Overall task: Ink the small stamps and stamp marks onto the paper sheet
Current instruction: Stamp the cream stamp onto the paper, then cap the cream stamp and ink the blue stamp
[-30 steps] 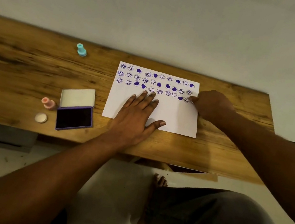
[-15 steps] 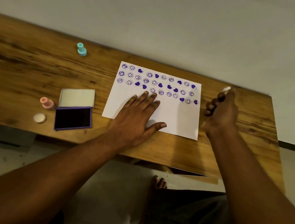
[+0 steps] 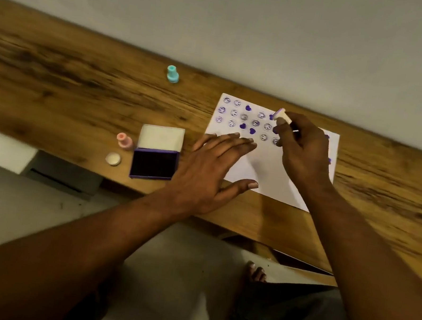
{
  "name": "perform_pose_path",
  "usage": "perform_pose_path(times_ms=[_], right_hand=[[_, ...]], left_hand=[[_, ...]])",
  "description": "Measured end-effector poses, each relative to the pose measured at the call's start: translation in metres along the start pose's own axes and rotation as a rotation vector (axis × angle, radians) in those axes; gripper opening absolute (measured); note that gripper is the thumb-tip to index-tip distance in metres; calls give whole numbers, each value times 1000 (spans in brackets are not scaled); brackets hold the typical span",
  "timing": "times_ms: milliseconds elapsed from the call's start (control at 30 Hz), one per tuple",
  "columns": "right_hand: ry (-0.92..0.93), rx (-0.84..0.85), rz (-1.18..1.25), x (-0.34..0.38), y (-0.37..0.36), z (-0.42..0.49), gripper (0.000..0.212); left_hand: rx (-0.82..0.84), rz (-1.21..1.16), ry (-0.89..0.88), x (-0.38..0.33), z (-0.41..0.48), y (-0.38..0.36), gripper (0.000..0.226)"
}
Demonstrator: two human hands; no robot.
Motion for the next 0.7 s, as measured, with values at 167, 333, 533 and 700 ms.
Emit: perform_pose_path(times_ms=[167, 333, 533, 700], right_hand=[[107, 175, -81, 39, -48, 2, 36], [239, 374, -137, 76, -112, -11, 38], [320, 500, -197, 110, -163, -22, 40], [385, 532, -250, 120, -187, -18, 28]], left_hand=[[-146, -41, 53, 46, -53, 45, 57], [-234, 62, 167, 101, -122, 67, 40], [-355, -36, 229, 139, -158, 97, 24], [-222, -70, 349, 161, -171, 103, 42]])
Point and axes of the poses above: each hand's wrist, its own z-axis towards the middle knuckle, its own y-axis out of the back of the hand, x = y × z, the point moved 2 cm from there along z, towards the middle knuckle, and after that the axes turned 13 degrees about x, right-handed, at the moved point
